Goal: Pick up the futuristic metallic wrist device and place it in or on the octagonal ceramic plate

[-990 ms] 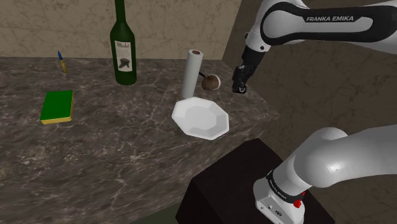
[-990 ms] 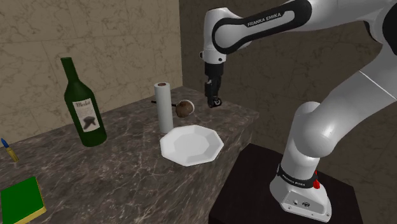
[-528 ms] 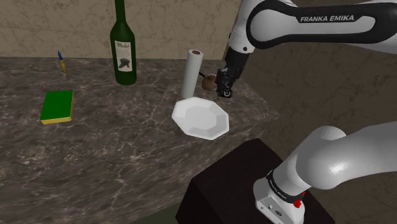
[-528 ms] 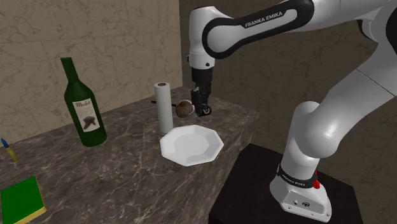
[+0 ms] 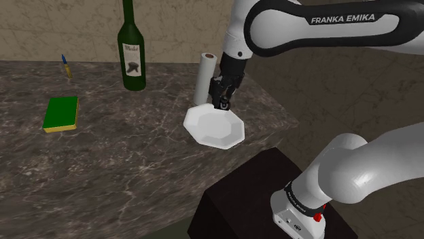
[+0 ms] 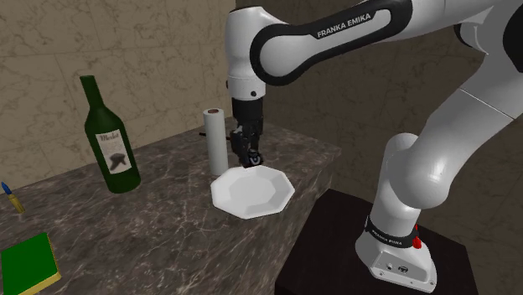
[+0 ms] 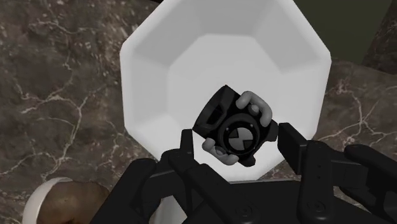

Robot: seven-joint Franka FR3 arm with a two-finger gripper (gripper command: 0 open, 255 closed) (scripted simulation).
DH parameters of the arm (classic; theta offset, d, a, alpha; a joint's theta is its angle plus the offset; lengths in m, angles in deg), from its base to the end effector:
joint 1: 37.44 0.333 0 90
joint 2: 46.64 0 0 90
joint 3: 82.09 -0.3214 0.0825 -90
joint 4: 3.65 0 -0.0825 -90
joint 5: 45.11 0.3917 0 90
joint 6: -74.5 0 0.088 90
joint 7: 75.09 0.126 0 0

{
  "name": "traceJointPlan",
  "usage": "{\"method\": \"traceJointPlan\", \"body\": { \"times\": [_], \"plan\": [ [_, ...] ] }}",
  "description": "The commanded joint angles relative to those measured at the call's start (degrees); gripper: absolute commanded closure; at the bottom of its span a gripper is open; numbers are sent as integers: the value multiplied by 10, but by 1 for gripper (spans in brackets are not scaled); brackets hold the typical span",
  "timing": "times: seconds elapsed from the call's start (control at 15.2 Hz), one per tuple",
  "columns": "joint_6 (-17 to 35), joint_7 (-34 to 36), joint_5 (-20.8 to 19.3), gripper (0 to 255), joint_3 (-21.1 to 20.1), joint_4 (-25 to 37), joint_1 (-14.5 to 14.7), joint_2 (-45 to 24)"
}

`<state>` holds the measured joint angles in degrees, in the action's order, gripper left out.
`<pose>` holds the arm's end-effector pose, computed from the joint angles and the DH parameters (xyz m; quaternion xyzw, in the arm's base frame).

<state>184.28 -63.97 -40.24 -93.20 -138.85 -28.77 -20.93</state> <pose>0.3930 0.1537 0.4760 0.9987 0.0517 0.0000 0.0019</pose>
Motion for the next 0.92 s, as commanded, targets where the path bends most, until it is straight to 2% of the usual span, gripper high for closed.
{"method": "traceJointPlan", "body": {
  "times": [0.0,0.86],
  "plan": [
    [14,3,1,255,-3,-11,1,-3],
    [115,5,3,255,-11,-81,2,-34]
  ]
}}
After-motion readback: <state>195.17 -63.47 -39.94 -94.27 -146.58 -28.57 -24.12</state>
